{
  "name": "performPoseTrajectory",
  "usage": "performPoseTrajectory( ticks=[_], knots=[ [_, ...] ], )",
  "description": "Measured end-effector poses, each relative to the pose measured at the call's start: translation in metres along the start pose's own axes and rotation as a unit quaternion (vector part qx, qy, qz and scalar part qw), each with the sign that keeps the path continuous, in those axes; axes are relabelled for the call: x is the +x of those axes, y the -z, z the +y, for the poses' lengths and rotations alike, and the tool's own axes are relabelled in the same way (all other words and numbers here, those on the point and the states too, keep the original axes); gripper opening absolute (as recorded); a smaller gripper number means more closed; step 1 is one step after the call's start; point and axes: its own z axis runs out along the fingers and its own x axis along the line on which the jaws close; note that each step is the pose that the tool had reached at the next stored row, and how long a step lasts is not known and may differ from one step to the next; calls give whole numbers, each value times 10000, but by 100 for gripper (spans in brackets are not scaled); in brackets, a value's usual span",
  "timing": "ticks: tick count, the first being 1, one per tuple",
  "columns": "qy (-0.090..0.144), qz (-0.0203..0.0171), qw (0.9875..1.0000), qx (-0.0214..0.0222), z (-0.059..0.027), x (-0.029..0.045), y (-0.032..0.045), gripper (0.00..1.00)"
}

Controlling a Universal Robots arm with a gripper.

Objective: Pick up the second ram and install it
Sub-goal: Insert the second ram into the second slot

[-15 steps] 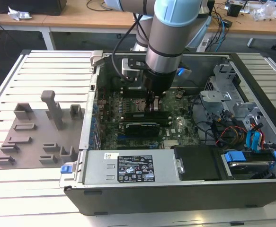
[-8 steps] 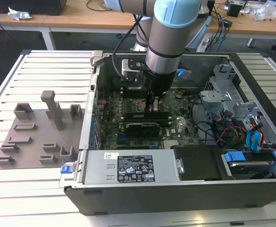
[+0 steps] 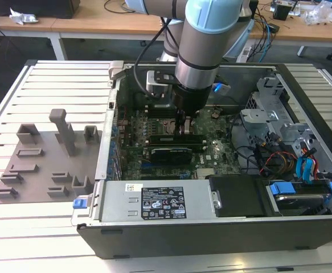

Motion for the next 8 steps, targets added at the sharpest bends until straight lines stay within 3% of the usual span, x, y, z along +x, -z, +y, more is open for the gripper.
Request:
performPoseTrajectory(
  ticks=[8],
  knots=[
    [4, 1, 10000, -1, 1, 9, -24, 13]
  ],
)
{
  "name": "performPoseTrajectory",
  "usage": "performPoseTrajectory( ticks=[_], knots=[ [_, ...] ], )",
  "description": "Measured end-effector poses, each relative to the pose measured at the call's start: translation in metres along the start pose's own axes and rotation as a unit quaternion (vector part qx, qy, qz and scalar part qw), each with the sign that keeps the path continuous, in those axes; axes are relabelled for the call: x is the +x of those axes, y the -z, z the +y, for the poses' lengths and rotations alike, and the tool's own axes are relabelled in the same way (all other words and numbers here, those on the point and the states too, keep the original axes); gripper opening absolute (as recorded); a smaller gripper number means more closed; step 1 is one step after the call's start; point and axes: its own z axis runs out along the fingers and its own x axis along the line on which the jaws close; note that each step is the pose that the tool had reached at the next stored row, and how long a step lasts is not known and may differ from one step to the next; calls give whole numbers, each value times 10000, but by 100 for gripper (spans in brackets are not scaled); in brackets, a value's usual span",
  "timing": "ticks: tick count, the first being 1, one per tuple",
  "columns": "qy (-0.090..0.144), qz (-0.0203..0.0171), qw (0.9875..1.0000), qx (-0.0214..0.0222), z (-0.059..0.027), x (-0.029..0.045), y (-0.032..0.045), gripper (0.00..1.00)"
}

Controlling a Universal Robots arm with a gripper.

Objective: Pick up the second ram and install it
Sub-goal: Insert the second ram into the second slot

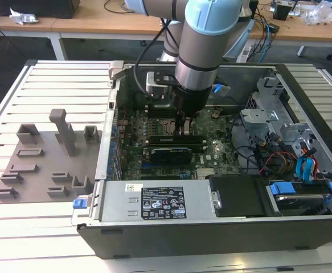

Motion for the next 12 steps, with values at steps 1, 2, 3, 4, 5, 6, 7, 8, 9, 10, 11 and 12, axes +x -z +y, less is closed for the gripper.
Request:
performPoseTrajectory(
  ticks=[1, 2, 3, 4, 5, 6, 7, 8, 9, 10, 11, 12],
  knots=[
    [1, 1, 10000, 0, 0, 0, -3, 13],
    [1, 1, 10000, 0, 0, 0, -5, 13],
    [1, 0, 10000, 1, 1, 0, -6, 13],
    [1, -1, 10000, 3, 9, 0, -8, 13],
    [3, -1, 10000, 3, 16, 0, -8, 13],
    [2, 0, 10000, 2, 17, 1, -8, 13],
    [1, 0, 10000, 2, 18, 0, -8, 13],
    [2, 0, 10000, 1, 18, 1, -7, 13],
    [2, 0, 10000, 2, 19, 0, -8, 13],
    [2, 0, 10000, 2, 19, 0, -8, 13],
    [2, 0, 10000, 2, 19, 1, -12, 13],
    [2, -1, 10000, 2, 18, 0, -20, 13]
  ],
)
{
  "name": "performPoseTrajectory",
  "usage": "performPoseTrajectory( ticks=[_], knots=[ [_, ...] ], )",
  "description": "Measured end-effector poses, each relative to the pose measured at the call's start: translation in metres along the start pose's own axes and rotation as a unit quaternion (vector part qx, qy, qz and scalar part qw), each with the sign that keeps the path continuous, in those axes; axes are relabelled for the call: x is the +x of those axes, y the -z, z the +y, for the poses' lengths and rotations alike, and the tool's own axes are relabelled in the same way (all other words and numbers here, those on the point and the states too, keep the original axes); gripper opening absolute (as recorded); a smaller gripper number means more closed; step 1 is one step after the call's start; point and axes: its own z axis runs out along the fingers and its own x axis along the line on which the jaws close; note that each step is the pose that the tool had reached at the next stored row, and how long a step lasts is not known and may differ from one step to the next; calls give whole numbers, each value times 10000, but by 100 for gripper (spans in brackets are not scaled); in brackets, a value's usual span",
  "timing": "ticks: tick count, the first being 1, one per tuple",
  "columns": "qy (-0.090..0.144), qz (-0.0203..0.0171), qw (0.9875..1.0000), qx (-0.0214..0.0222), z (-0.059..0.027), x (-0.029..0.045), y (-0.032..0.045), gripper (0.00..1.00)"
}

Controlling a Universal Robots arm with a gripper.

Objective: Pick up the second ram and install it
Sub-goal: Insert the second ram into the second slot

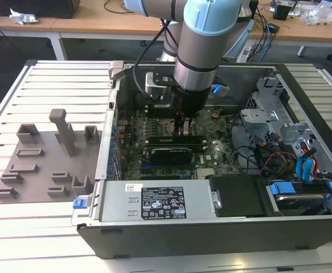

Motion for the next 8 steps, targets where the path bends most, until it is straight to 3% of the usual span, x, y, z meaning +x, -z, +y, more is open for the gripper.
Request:
performPoseTrajectory(
  ticks=[8],
  knots=[
    [0, 0, 10000, -1, -10, -8, -50, 13]
  ],
)
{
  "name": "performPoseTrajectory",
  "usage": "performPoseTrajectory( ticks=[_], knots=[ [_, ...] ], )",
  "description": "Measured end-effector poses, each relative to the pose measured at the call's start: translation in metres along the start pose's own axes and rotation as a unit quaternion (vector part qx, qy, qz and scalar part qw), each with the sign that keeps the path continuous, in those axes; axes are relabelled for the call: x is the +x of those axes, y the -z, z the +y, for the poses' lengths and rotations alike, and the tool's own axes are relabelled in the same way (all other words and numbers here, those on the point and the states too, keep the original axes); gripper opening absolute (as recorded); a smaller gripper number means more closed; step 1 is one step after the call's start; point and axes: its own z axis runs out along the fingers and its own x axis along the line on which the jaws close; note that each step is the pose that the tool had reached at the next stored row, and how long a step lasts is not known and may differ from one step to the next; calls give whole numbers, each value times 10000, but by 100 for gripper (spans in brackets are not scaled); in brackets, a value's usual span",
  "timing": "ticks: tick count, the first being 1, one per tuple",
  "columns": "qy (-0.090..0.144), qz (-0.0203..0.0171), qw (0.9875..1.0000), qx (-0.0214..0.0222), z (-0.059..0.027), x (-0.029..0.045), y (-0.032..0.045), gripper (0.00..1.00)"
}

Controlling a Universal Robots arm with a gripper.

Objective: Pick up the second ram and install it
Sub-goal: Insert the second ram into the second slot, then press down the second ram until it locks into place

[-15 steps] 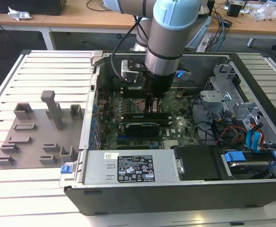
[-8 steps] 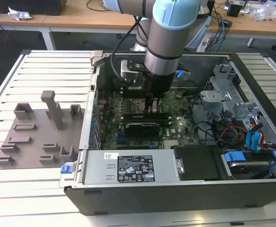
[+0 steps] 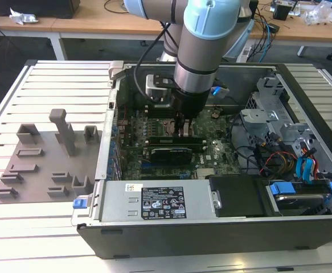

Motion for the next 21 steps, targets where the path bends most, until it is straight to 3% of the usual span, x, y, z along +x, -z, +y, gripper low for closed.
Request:
performPoseTrajectory(
  ticks=[3, 4, 5, 6, 9, 16, 17, 19, 21],
  knots=[
    [-1, -2, 10000, 1, 1, 0, -2, 15],
    [0, 1, 10000, 0, 2, -1, 20, 21],
    [0, -1, 10000, 1, 10, -3, 128, 21],
    [-1, 3, 10000, 0, 25, -25, 302, 21],
    [0, 12, 10000, 1, 41, -54, 501, 10],
    [-1, 7, 10000, 1, 40, -54, 502, 10],
    [-1, 7, 10000, -1, 0, -56, 498, 10],
    [0, 7, 10000, -11, -201, -62, 466, 10],
    [-1, 7, 10000, -13, -299, -65, 439, 10]
  ],
)
